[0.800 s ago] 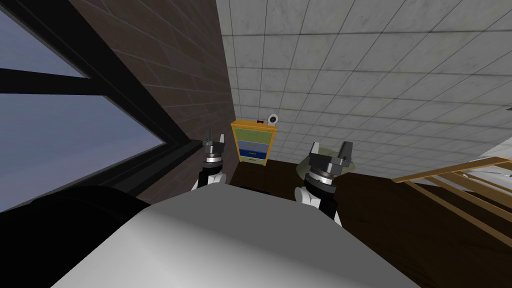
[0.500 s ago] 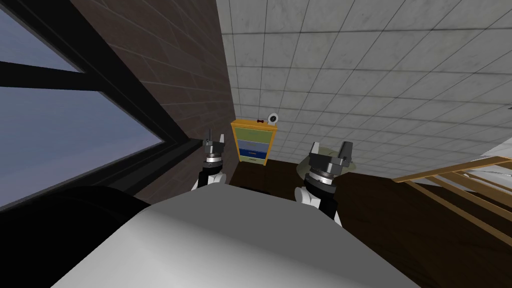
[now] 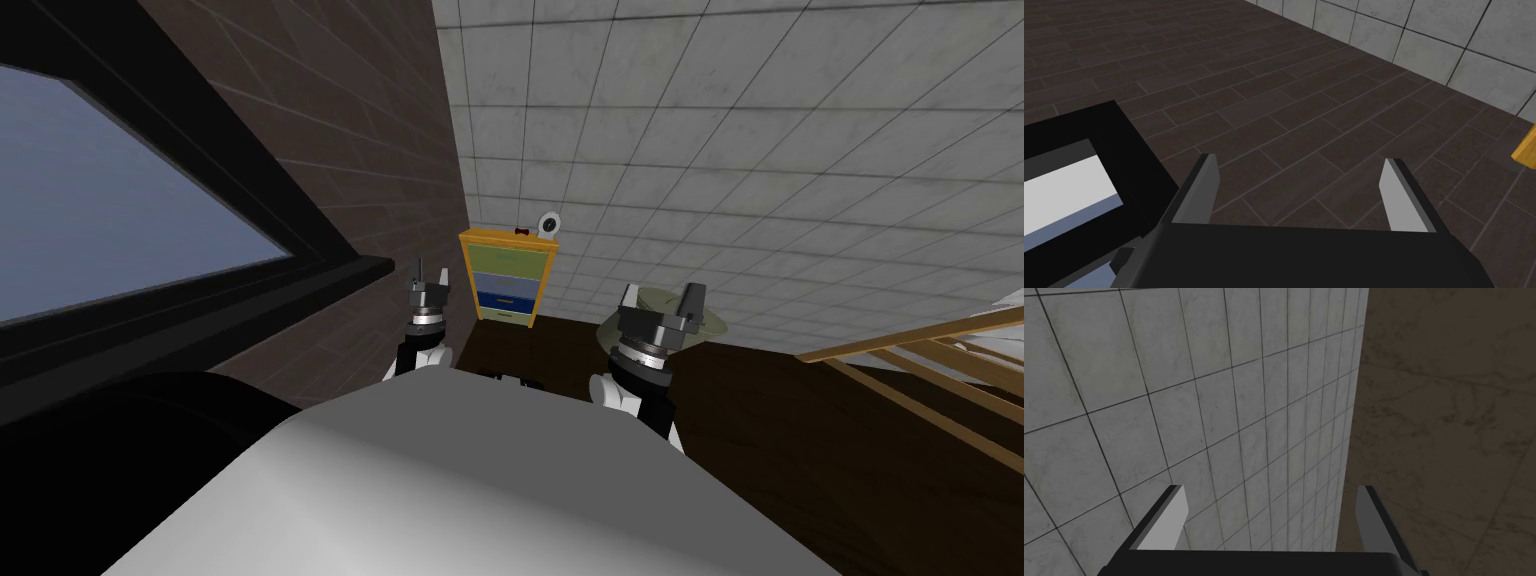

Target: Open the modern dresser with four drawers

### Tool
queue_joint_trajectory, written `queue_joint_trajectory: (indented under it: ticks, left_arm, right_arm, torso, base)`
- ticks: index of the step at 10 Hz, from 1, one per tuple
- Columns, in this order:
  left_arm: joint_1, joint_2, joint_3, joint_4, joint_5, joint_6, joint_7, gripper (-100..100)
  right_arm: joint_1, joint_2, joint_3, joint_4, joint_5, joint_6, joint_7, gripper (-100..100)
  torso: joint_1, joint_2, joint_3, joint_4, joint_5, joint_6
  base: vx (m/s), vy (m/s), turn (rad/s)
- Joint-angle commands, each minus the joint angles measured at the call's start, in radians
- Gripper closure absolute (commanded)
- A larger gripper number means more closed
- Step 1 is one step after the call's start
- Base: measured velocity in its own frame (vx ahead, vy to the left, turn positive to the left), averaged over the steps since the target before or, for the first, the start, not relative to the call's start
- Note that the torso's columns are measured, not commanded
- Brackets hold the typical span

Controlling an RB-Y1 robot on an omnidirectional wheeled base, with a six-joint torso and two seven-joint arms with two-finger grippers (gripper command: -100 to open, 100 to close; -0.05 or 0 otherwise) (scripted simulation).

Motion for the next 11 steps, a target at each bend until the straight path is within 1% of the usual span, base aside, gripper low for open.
queue_joint_trajectory:
  ticks: [1,2,3,4,5,8,11]
  left_arm:
    - [0.000,0.000,0.000,0.000,0.000,0.000,0.000,0]
    - [-0.002,0.028,0.001,0.000,0.001,0.009,0.000,-100]
    - [-0.004,0.047,0.002,0.001,0.002,0.018,0.000,-100]
    - [-0.007,0.065,0.003,0.001,0.004,0.030,-0.001,-100]
    - [-0.014,0.093,0.005,0.002,0.008,0.062,-0.001,-100]
    - [-0.029,0.117,0.011,0.005,0.016,0.124,-0.002,-100]
    - [-0.046,0.127,0.017,0.008,0.025,0.195,-0.004,-100]
  right_arm:
    - [0.000,0.000,0.000,0.000,0.000,0.000,0.000,0]
    - [0.000,0.000,0.000,0.000,0.000,0.000,0.000,0]
    - [0.000,0.000,0.000,0.000,0.000,0.000,0.000,0]
    - [0.000,0.000,0.000,0.000,0.000,0.000,0.000,0]
    - [0.000,0.000,0.000,0.000,0.000,0.000,0.000,0]
    - [0.000,0.000,0.000,0.000,0.000,0.000,0.000,0]
    - [0.000,0.000,0.000,0.000,0.000,0.000,0.000,0]
  torso:
    - [0.000,0.074,-0.148,0.074,0.000,0.000]
    - [0.000,0.148,-0.295,0.148,0.000,0.000]
    - [0.000,0.181,-0.365,0.180,0.000,0.000]
    - [0.000,0.189,-0.384,0.190,0.000,0.000]
    - [0.001,0.191,-0.389,0.193,0.000,0.000]
    - [0.000,0.192,-0.391,0.194,0.000,0.000]
    - [0.000,0.195,-0.389,0.195,0.000,0.000]
  base:
    - [0.000,0.000,0.000]
    - [0.022,-0.005,-0.001]
    - [0.032,-0.003,-0.001]
    - [0.050,0.010,-0.002]
    - [0.090,-0.005,-0.005]
    - [0.127,-0.007,-0.002]
    - [0.116,-0.005,-0.003]
